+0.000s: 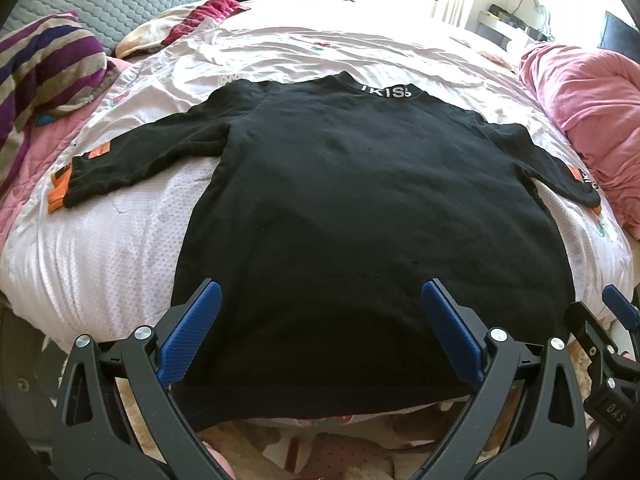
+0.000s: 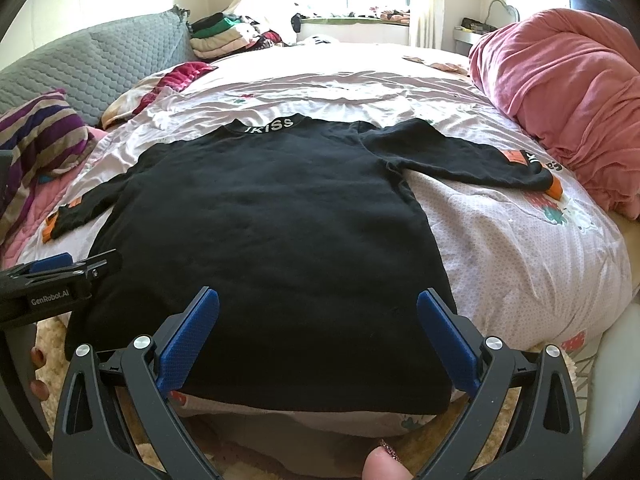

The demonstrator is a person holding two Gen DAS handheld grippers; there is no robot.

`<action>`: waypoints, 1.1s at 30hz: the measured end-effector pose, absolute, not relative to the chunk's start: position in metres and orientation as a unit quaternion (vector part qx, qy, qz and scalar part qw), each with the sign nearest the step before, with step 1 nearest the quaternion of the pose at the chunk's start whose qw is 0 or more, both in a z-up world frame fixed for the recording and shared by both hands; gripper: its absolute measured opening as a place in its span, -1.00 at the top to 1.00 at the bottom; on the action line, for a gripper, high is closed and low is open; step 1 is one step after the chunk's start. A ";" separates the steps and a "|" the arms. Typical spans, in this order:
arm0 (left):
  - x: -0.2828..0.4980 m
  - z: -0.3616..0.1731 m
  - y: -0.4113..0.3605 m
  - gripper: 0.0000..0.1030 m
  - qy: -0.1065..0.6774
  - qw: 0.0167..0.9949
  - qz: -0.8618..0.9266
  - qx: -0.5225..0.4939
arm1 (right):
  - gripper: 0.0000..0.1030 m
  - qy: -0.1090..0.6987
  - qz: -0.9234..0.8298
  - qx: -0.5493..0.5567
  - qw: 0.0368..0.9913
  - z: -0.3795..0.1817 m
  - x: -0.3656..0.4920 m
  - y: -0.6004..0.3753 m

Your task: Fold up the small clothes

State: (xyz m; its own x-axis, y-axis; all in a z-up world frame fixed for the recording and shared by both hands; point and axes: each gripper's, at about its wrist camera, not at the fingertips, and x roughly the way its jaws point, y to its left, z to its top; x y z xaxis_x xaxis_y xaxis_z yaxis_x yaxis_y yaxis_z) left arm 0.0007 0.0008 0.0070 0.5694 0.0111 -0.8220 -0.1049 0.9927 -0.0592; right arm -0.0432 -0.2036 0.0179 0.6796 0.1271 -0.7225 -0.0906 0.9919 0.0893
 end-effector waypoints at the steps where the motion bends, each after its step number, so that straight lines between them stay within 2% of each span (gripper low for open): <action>1: 0.002 0.007 0.000 -0.82 0.463 0.884 0.033 -0.050 | -0.92 0.396 0.060 0.023 0.916 0.018 -0.043 -0.204; 33: 0.085 0.010 -0.061 -0.82 0.468 0.883 0.003 -0.011 | -0.92 0.378 0.000 0.065 0.924 0.025 0.022 -0.274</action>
State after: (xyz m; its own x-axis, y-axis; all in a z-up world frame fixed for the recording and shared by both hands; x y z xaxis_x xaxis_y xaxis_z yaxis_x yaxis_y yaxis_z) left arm 0.0848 -0.0608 0.0096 0.5613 -0.0046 -0.8276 -0.0168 0.9997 -0.0169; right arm 0.0216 -0.2740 0.0246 0.7147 0.0496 -0.6976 0.0479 0.9917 0.1197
